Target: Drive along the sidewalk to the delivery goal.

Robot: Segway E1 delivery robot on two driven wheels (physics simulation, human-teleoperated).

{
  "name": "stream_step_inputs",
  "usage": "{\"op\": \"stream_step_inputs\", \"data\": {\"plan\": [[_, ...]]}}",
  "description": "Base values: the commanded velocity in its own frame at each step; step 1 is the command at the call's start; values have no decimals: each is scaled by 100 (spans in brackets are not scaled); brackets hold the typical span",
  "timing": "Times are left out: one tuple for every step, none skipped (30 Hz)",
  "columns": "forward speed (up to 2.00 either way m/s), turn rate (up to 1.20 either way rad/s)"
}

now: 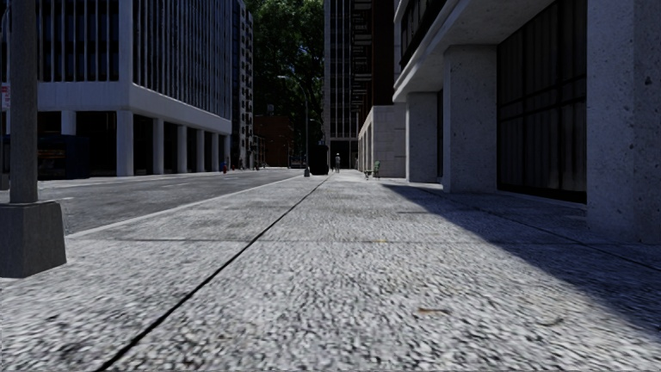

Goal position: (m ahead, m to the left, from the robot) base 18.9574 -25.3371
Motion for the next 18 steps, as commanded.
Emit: {"op": "stream_step_inputs", "data": {"plan": [[200,0],[200,0],[200,0],[200,0],[200,0],[200,0],[200,0],[200,0],[200,0],[200,0],[200,0],[200,0],[200,0],[200,0],[200,0],[200,0],[200,0],[200,0]]}}
